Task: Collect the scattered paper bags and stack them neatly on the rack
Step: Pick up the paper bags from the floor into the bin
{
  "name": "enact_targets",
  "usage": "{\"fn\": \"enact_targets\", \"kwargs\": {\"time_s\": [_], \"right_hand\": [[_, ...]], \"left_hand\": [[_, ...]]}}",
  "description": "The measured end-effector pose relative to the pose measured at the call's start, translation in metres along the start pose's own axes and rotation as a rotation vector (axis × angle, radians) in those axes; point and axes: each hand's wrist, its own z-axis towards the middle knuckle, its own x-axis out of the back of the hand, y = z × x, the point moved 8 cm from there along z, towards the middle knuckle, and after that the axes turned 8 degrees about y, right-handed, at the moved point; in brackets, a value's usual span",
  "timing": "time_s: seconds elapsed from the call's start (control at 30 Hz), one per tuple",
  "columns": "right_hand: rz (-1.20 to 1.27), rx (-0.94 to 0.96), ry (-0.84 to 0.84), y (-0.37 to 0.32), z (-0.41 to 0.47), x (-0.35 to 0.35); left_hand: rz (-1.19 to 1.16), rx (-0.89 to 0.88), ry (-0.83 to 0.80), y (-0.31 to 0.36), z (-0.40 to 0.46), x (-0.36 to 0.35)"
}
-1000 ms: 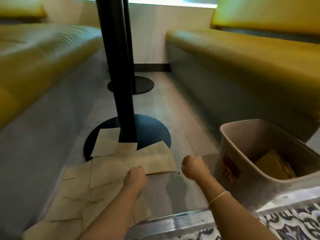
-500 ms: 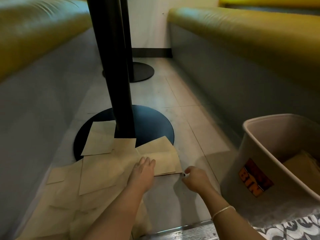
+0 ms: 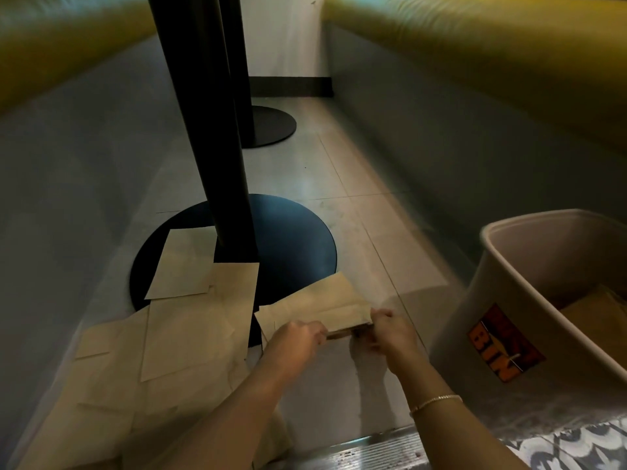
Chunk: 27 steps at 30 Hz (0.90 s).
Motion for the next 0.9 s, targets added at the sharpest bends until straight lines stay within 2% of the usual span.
{"fn": "enact_targets", "kwargs": {"time_s": [0.13,0.23,0.37,0.5,0.63,0.73,0.9], "right_hand": [[0.016,-0.037,0.018,-0.009,-0.001,0.014],[-0.086,0.048,0.055,-0.023,-0.006,0.024],[-0.149,0.147,0.088,-0.048,-0.023,0.039],[-0.211,0.294,0.041,-0.093,-0.060,0.055],[-0.205,0.472,0.066,-0.150,-0.107,0.091],[-0.143,0.646,0.210,-0.192,-0.143,0.138],[-0.135,0.785,0.651,-0.236,-0.190,0.249]], "left_hand": [[-0.198,0.083,0.077,0.004,-0.010,0.007],[-0.305,0.137,0.116,0.008,-0.016,0.021],[-0.493,0.209,0.352,0.005,-0.021,0.058],[-0.519,0.262,0.551,0.008,-0.027,0.105],[-0.582,0.289,0.731,0.029,-0.038,0.155],[-0.667,0.304,0.837,0.055,-0.042,0.195],[-0.813,0.279,0.906,0.117,-0.043,0.240]]}}
